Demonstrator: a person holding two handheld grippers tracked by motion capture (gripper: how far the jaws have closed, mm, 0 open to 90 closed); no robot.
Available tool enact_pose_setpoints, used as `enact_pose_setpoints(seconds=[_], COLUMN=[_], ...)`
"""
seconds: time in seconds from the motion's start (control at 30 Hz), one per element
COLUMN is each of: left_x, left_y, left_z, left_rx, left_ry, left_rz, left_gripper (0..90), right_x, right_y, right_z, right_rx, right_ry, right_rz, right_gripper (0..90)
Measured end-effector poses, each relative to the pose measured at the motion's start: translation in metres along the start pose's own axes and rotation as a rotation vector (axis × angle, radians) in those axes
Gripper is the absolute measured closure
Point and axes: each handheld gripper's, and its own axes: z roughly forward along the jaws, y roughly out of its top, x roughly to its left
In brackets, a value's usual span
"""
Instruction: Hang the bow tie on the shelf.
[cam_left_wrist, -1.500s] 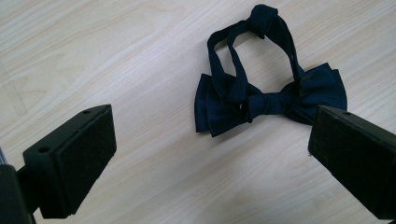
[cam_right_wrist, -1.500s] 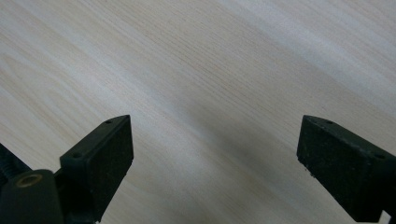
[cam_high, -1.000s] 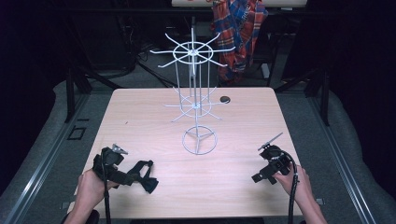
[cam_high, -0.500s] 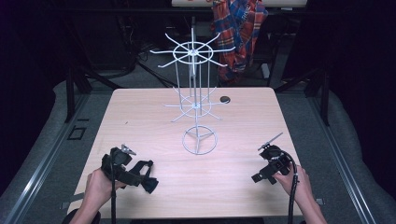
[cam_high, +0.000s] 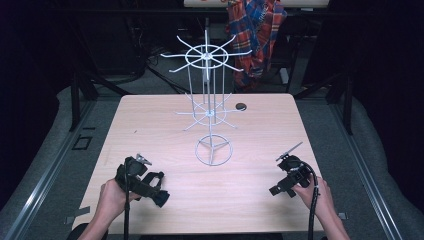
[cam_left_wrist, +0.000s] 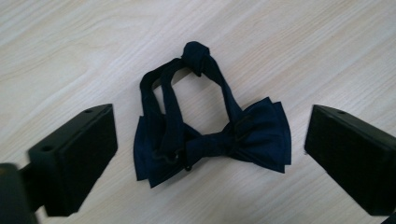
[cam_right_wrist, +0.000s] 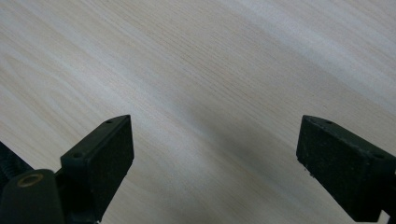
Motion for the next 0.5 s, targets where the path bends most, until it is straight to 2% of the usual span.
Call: enact_pose_setpoints(seconds=[0.07, 0.23, 0.27, 0.33, 0.5], left_x=[-0.001, -0.006, -0.007, -0.009, -0.011], left_y=[0.001, 0.004, 0.005, 0.006, 0.008], left_z=[0.002, 0.005, 0.006, 0.009, 0.017], left_rx=[-0.002, 0.009, 0.012, 0.024, 0.064], left_ry=[-0.003, -0.023, -0.031, -0.034, -0.044], left_rz=[0.004, 0.034, 0.043, 0.054, 0.055], left_gripper=[7.3, 27.7, 27.7, 36.8, 47.9], right_x=[-0.001, -0.001, -0.001, -0.001, 0.000], right_y=[0.000, 0.000, 0.000, 0.000, 0.000], right_z=[0.000, 0.000, 0.000, 0.001, 0.001], right_rx=[0.009, 0.010, 0.010, 0.008, 0.002], right_ry=[0.000, 0.000, 0.000, 0.001, 0.003], right_rz=[-0.009, -0.006, -0.005, -0.003, 0.003], right_gripper=[10.9, 11.0, 11.1, 11.1, 11.2])
